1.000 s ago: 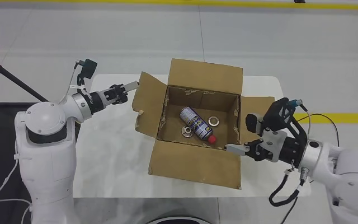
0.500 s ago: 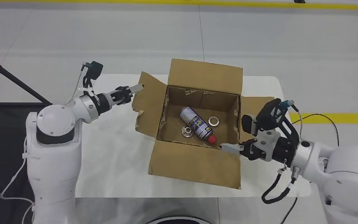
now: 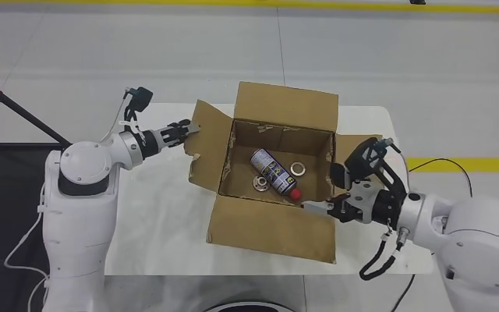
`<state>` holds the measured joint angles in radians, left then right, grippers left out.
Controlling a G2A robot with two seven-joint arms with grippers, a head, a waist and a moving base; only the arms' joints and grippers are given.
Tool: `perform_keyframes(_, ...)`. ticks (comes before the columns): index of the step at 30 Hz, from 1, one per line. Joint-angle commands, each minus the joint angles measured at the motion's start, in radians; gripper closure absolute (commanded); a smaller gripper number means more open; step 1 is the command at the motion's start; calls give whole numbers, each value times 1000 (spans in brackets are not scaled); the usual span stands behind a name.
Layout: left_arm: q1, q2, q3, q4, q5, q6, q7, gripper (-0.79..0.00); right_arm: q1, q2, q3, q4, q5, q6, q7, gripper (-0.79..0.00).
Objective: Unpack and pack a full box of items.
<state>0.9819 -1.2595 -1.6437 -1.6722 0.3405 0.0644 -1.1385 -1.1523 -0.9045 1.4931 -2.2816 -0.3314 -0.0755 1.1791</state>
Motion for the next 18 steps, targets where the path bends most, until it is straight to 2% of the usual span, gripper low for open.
perform_keyframes(1,1,4,-2,5,-6,2,3,-105,8,1,-8,1,-1,4,4,-785)
perform_keyframes(4,7,10,-6,4,-19,4,4,-3,22,2,-22,0,-4,10,11,-785)
perform_keyframes(18,69,39,-48,-28,-80,0,13,0,163,-2,-177,35,-103,72,33,-785)
